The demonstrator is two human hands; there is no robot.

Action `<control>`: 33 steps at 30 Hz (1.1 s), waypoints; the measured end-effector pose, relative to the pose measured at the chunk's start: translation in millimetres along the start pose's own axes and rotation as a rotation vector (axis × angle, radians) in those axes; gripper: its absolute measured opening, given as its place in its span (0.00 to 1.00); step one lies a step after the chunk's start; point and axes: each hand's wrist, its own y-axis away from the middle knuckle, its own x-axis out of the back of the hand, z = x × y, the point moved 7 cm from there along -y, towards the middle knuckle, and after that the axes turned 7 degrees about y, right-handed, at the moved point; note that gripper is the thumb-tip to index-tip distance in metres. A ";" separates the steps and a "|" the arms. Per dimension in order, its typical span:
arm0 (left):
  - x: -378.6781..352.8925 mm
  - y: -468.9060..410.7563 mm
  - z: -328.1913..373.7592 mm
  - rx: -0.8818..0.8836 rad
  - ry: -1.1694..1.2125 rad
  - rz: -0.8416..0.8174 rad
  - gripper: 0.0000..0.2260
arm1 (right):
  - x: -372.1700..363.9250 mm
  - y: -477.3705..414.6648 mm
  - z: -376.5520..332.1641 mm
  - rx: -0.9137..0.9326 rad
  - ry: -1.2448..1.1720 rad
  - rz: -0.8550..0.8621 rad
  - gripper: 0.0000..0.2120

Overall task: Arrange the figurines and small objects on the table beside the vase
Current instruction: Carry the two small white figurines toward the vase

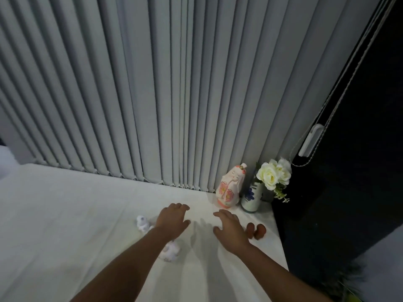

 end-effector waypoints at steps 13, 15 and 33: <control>27.6 34.9 -133.9 0.098 -0.055 -0.043 0.21 | -73.3 -6.3 -110.8 -0.002 -0.190 -0.125 0.22; 26.4 34.7 -146.8 0.074 -0.037 -0.069 0.23 | -84.7 -5.6 -119.3 -0.033 -0.208 -0.122 0.24; -18.9 13.3 -173.1 -0.190 0.199 -0.170 0.18 | -115.8 12.4 -146.3 -0.209 -0.099 0.275 0.17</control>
